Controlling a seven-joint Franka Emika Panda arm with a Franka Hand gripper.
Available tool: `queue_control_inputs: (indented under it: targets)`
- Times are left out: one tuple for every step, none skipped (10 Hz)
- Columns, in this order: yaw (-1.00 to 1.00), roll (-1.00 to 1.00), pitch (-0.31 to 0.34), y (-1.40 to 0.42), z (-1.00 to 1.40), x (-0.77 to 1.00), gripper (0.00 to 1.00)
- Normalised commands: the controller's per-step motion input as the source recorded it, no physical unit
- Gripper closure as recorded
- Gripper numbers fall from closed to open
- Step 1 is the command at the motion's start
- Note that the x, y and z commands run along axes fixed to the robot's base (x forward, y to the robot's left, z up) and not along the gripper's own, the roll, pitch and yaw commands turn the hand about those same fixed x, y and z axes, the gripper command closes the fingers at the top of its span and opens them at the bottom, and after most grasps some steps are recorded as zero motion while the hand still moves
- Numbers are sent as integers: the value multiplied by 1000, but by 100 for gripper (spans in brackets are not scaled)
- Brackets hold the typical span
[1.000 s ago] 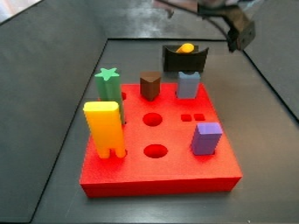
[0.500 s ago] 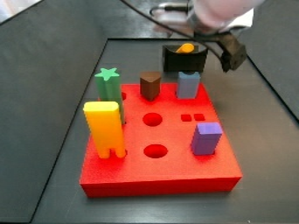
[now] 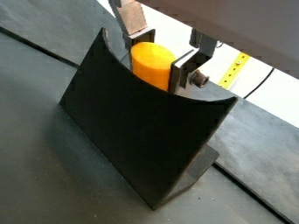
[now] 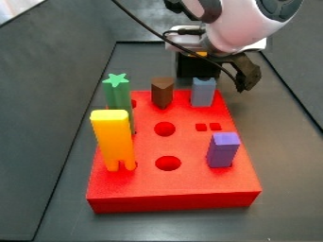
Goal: Pick up the oval object. Move up. Place the oval object on the fixture. Regrasp the oval object. Move to above the board. Insert the oval object.
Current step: Move to above the board.
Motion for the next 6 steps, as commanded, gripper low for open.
queue_control_inputs:
  targets:
    - [-269,-30,-45,-257,1000,230,100]
    - [-266,-29,-35,-256,1000,226,100]
    - [-234,5,47,-231,1000,202,100]
    - [-197,17,102,-221,1000,192,100]
    - [-169,22,136,-219,1000,186,100]
    - [-87,24,207,-206,1000,178,100]
